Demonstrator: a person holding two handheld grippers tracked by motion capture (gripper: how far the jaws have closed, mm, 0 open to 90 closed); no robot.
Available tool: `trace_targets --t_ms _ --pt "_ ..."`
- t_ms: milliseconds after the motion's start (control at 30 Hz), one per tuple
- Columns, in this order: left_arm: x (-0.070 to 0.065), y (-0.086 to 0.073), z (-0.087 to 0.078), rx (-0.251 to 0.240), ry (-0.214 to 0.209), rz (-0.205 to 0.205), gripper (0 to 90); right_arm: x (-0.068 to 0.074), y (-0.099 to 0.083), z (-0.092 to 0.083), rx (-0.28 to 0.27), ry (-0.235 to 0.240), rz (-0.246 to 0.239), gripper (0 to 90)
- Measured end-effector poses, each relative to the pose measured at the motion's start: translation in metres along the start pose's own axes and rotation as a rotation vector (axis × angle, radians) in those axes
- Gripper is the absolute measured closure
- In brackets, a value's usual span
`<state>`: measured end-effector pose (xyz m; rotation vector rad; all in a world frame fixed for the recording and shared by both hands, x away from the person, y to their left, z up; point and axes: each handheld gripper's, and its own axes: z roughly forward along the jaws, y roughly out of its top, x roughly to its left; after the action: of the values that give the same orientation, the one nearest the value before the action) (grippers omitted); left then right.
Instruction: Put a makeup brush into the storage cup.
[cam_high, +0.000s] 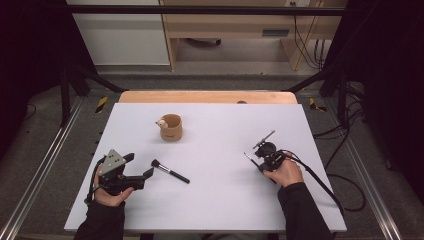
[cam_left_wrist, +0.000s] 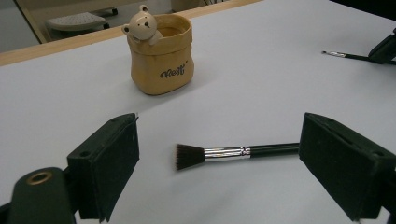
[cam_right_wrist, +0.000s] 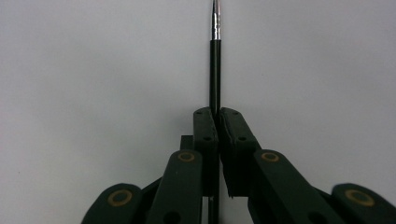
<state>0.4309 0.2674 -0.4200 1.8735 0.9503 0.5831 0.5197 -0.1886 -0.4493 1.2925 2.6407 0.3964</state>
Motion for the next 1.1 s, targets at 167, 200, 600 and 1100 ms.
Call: trace_targets --t_ms 167,200,600,1100 --pt "0.000 0.000 0.000 0.000 -0.001 0.000 11.5 0.000 -0.001 0.000 -0.008 -0.002 -0.001 85.8" --pt "-0.001 0.000 0.000 0.000 -0.001 0.000 11.5 0.000 -0.001 -0.001 -0.006 -0.001 -0.001 85.8" --pt "-0.001 0.001 0.000 -0.003 0.000 0.001 11.5 0.005 -0.006 -0.018 -0.074 0.048 0.008 85.9" --pt "-0.006 0.003 0.000 -0.007 -0.011 -0.001 11.5 0.023 -0.021 -0.037 -0.254 0.133 0.027 85.8"
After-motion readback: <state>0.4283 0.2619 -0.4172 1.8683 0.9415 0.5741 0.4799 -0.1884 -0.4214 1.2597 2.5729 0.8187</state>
